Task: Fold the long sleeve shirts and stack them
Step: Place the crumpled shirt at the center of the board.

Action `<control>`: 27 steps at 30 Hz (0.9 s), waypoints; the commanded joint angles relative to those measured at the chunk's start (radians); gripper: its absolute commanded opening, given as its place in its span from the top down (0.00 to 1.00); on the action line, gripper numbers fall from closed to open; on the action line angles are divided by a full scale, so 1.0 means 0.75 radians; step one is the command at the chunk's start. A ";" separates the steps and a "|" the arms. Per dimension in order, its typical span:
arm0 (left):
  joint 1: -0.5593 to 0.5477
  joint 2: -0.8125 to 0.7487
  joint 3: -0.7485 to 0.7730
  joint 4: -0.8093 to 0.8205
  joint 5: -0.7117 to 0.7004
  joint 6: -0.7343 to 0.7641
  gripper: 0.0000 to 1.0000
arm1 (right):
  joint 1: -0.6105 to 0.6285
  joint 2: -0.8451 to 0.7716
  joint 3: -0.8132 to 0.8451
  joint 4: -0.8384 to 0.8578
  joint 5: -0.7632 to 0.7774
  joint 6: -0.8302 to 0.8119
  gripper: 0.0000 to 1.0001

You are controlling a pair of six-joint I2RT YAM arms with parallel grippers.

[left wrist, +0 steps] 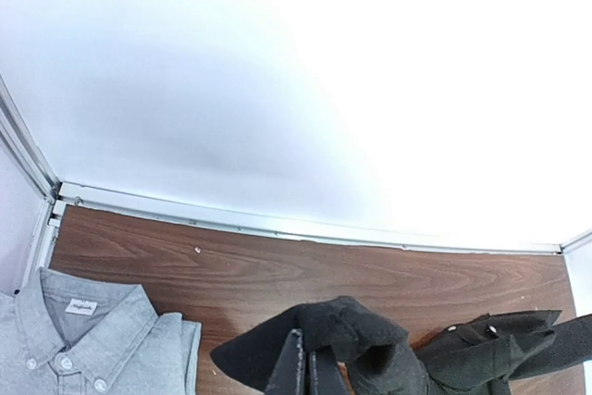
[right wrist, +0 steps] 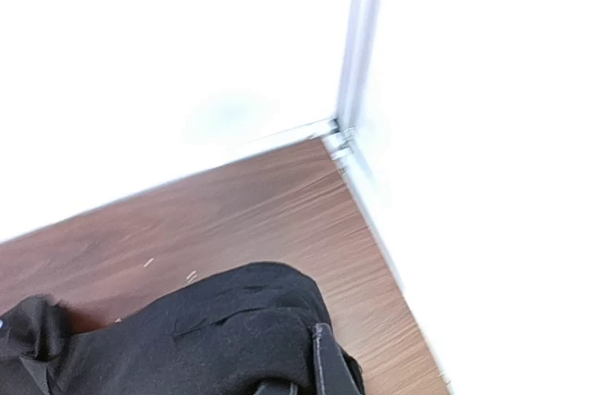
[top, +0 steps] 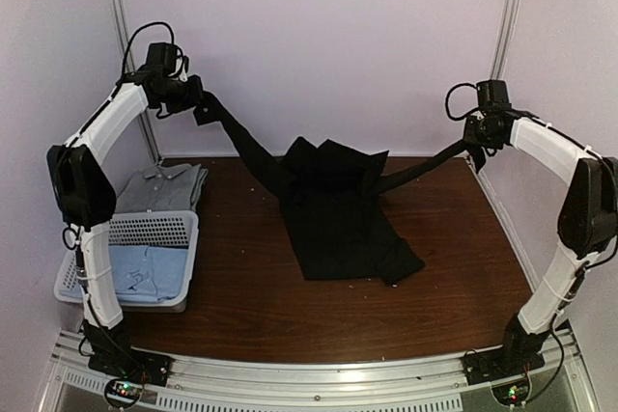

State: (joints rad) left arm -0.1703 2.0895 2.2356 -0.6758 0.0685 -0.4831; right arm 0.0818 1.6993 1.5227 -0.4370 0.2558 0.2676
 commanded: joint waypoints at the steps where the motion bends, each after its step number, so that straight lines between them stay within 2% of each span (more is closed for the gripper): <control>1: 0.002 0.083 0.073 -0.028 0.041 0.020 1.00 | -0.061 0.116 0.123 -0.076 0.093 -0.049 1.00; 9: 0.045 0.130 0.159 -0.050 -0.005 -0.010 1.00 | -0.199 0.309 0.415 -0.176 0.089 -0.061 1.00; 16: 0.078 0.108 0.271 -0.056 0.027 -0.008 1.00 | -0.248 0.340 0.639 -0.253 0.066 -0.057 1.00; 21: 0.086 0.083 0.273 -0.043 0.023 -0.017 1.00 | -0.258 0.342 0.725 -0.281 0.065 -0.052 1.00; 24: 0.076 0.086 0.219 0.008 0.142 -0.037 1.00 | -0.259 0.347 0.750 -0.285 0.004 -0.032 0.99; 27: -0.004 0.125 0.154 0.036 0.205 -0.013 1.00 | -0.245 0.352 0.697 -0.260 -0.087 -0.002 0.97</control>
State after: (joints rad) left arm -0.1192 2.1864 2.3981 -0.7254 0.1368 -0.4969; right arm -0.1074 1.9717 2.0571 -0.6266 0.2630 0.2379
